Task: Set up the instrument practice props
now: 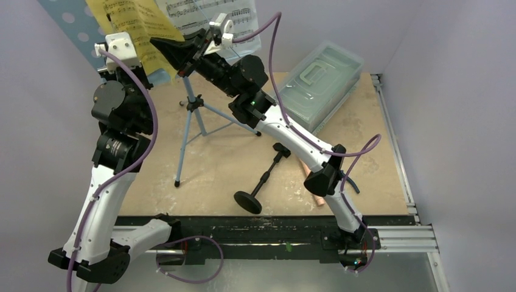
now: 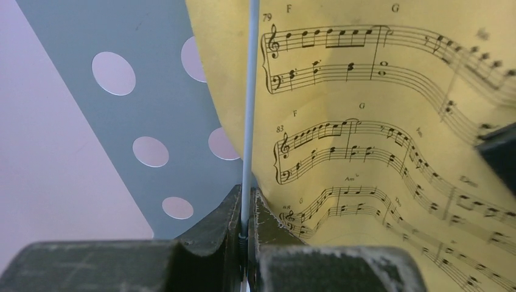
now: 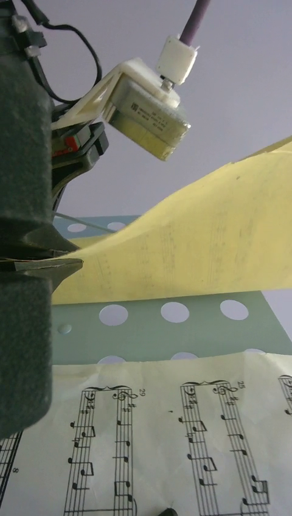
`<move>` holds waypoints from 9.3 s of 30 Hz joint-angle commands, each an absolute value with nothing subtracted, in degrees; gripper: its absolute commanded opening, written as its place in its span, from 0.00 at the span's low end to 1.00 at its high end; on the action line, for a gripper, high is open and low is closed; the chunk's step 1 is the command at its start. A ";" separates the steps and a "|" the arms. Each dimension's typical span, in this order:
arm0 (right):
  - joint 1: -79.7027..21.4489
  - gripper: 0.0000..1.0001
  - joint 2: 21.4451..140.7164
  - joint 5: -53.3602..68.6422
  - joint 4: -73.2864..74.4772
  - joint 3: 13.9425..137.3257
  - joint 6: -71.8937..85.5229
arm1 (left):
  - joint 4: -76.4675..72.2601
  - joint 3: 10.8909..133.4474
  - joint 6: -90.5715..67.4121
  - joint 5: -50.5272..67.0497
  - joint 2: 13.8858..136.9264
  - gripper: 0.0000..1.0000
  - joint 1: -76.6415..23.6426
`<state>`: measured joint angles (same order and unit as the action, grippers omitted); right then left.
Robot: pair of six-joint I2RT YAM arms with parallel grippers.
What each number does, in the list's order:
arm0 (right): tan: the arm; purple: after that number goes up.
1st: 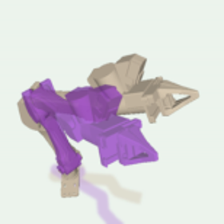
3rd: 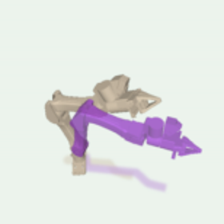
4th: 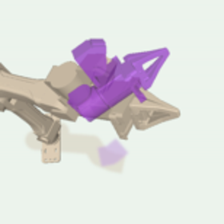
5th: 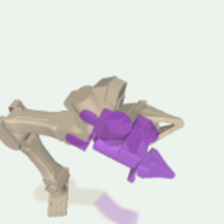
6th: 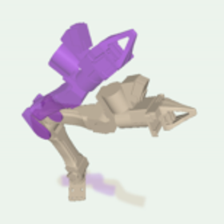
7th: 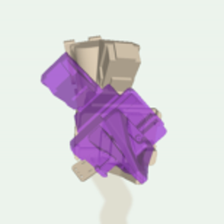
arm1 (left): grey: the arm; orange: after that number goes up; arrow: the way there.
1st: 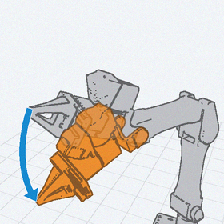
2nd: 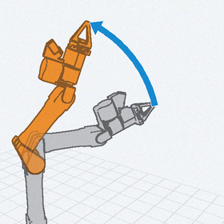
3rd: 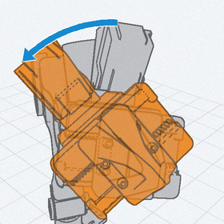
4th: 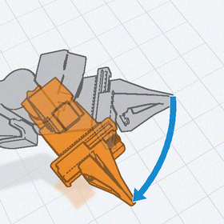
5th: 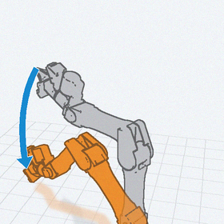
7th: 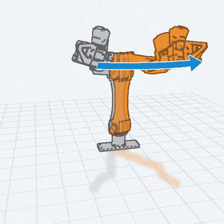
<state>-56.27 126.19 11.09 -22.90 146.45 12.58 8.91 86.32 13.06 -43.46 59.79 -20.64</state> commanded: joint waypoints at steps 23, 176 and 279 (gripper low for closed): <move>-54.49 0.50 121.29 7.60 -21.38 143.26 13.74 | 4.41 85.57 10.96 -43.59 58.35 0.12 -20.65; -50.01 0.00 116.83 25.52 -23.49 148.03 -6.82 | 10.27 99.77 16.01 -37.26 59.04 0.89 -20.74; -48.38 0.00 116.61 29.53 -19.50 148.32 -2.79 | 8.75 114.75 94.10 -4.56 72.58 0.73 -32.25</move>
<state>-47.70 118.45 28.32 -18.63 146.34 -2.13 22.11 118.69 88.79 -1.63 73.10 -32.38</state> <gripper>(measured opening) 0.004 0.737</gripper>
